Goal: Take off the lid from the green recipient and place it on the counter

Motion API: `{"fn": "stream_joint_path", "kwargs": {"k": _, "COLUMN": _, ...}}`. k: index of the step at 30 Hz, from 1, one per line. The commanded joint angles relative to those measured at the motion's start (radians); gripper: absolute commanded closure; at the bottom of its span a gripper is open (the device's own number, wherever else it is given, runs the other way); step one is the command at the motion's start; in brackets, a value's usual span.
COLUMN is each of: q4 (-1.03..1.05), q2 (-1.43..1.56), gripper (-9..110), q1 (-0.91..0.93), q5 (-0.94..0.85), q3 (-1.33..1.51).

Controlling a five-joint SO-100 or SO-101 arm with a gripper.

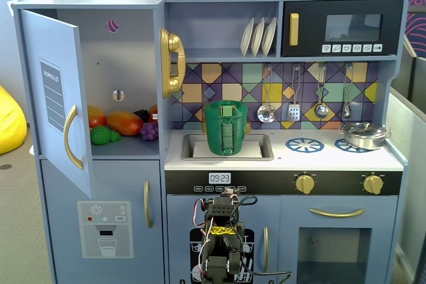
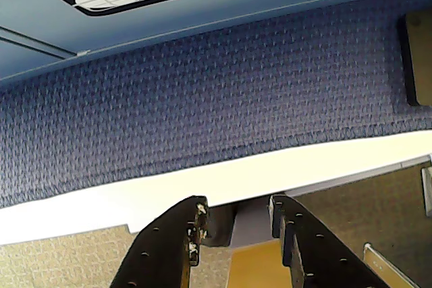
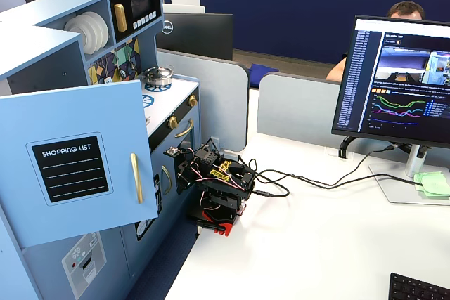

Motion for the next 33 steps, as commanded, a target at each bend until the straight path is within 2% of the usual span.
{"fn": "stream_joint_path", "kwargs": {"k": 1, "q4": 0.186, "q2": -0.006, "gripper": 101, "q1": 0.011, "q5": -0.032, "q3": -0.003}}
{"fn": "stream_joint_path", "kwargs": {"k": 11, "q4": 0.166, "q2": -0.006, "gripper": 101, "q1": 0.011, "q5": -0.046, "q3": -0.003}}
{"fn": "stream_joint_path", "kwargs": {"k": 15, "q4": -0.06, "q2": -0.011, "gripper": 101, "q1": 0.031, "q5": -0.02, "q3": -0.054}}
{"fn": "stream_joint_path", "kwargs": {"k": 18, "q4": -0.267, "q2": -0.044, "gripper": 101, "q1": 0.055, "q5": -0.146, "q3": -0.17}}
{"fn": "stream_joint_path", "kwargs": {"k": 24, "q4": -0.696, "q2": -0.222, "gripper": 101, "q1": 0.044, "q5": -0.241, "q3": -0.509}}
{"fn": "stream_joint_path", "kwargs": {"k": 27, "q4": -0.805, "q2": -0.331, "gripper": 95, "q1": 0.035, "q5": -0.23, "q3": -0.683}}
{"fn": "stream_joint_path", "kwargs": {"k": 33, "q4": -0.881, "q2": -0.509, "gripper": 72, "q1": 0.066, "q5": -0.14, "q3": -0.925}}
